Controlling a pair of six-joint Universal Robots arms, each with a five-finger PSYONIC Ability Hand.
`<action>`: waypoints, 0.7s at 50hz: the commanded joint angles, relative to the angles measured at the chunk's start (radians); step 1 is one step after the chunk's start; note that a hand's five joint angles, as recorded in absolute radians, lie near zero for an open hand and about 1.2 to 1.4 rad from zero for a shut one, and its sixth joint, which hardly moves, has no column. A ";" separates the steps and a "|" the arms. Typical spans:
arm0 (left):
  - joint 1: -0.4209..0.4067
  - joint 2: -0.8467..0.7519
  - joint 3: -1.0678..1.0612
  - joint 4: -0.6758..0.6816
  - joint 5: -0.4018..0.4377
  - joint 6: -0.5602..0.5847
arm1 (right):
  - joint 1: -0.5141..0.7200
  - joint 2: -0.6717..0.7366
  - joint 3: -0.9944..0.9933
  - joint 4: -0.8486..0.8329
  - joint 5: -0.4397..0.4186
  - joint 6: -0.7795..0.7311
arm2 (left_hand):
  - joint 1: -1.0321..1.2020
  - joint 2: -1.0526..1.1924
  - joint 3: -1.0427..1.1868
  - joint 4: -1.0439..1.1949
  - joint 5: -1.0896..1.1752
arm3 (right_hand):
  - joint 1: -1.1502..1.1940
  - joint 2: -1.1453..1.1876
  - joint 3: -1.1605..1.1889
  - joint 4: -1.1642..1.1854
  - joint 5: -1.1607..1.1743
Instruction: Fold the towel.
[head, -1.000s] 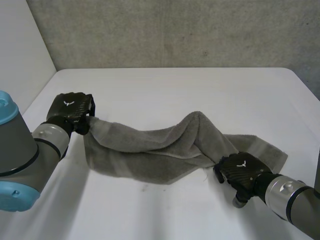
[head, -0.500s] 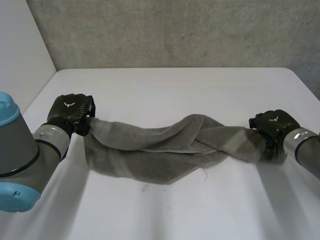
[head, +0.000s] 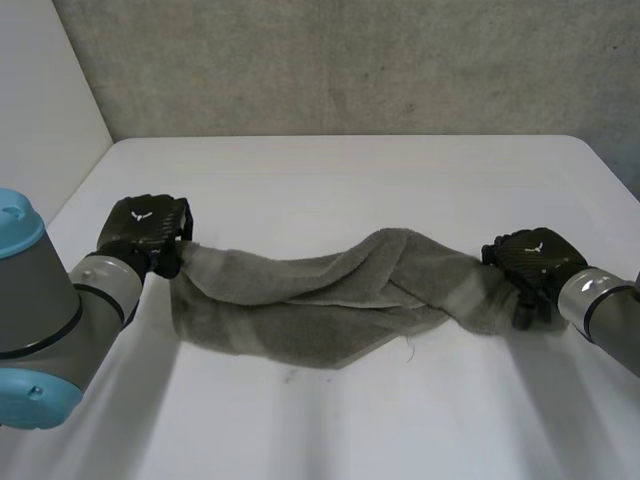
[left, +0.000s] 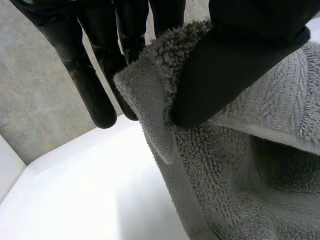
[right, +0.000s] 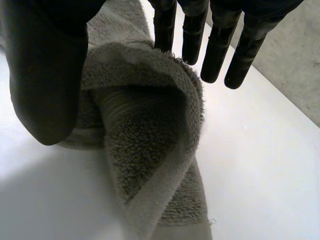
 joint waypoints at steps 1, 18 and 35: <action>0.000 -0.003 -0.001 0.001 -0.001 0.001 | 0.000 -0.023 0.073 -0.102 -0.048 -0.003 | 0.200 0.179 0.180 0.177 0.194 | 0.356 0.346 0.351 0.361 0.376; 0.015 0.198 0.059 -0.068 0.004 0.009 | -0.010 -0.309 -0.082 -0.053 -0.094 0.192 | 0.200 0.179 0.180 0.177 0.194 | 1.004 0.994 0.999 1.009 1.023; 0.112 0.394 0.249 -0.316 0.013 0.008 | -0.137 -0.272 -0.606 0.618 -0.166 0.084 | 0.200 0.179 0.180 0.177 0.194 | 1.004 0.994 0.999 1.009 1.023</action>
